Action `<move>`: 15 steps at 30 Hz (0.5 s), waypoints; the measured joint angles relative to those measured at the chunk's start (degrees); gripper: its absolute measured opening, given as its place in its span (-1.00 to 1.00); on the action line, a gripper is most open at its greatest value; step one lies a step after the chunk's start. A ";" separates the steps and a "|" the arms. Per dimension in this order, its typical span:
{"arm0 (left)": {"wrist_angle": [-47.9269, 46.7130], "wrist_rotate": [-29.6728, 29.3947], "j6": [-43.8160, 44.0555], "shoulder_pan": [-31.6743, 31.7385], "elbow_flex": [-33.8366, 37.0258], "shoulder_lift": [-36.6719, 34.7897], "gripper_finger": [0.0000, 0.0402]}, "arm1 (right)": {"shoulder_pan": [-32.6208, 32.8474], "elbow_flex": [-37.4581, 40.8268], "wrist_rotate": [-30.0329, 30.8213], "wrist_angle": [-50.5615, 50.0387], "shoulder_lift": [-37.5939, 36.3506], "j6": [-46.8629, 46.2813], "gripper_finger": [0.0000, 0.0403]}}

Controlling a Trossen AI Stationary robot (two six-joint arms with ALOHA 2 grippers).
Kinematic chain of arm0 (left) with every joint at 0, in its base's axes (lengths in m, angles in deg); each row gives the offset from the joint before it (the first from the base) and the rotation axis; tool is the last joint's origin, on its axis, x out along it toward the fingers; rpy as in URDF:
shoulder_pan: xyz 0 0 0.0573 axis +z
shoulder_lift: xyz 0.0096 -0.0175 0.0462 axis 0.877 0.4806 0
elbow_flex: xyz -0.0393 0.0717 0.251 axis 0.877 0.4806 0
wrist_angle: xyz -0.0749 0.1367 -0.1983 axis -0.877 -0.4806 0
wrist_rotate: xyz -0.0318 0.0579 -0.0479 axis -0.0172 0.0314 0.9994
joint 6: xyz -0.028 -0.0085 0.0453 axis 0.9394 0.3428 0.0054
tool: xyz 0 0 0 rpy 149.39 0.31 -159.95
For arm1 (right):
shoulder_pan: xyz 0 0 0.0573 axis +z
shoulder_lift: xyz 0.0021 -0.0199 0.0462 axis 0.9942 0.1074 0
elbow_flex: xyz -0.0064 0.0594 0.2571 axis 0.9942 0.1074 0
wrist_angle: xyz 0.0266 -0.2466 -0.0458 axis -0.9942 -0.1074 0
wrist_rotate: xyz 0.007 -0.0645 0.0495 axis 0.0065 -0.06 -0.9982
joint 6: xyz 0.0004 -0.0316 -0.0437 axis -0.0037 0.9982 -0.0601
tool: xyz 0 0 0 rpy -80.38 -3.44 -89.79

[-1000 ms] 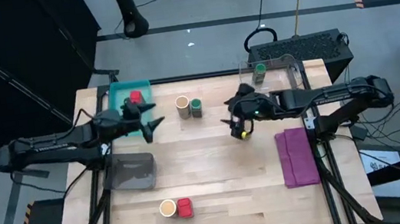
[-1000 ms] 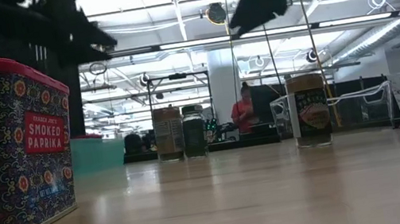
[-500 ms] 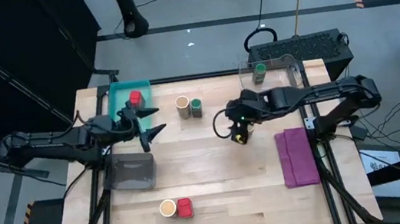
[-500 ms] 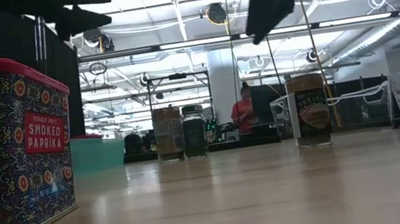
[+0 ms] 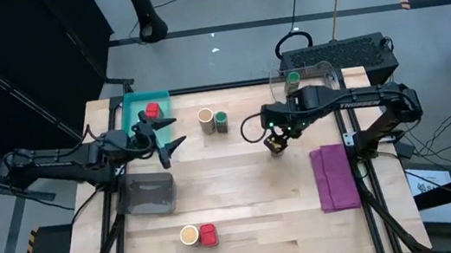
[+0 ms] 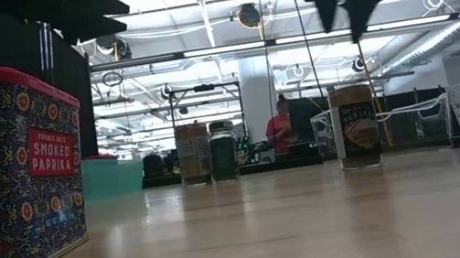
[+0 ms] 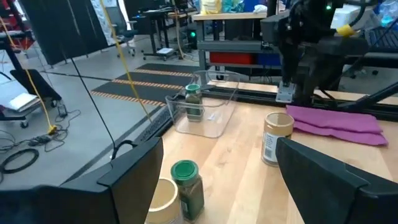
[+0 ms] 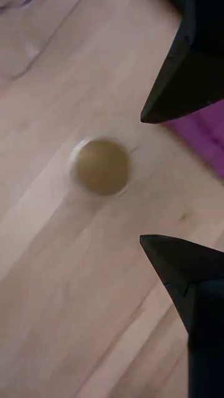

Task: Sort spices by type
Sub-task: Put the middle gold seasoning bottle into the black bin

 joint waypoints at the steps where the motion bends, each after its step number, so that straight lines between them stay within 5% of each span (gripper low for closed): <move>1: 0.14 -0.20 -0.04 0.00 0.00 0.00 0.58 | 0.01 0.10 -0.13 -1.39 0.00 -0.90 0.45; 15: 10.79 -0.94 -9.24 0.00 0.00 0.00 0.58 | -4.48 0.30 -1.10 0.01 0.09 -3.99 0.45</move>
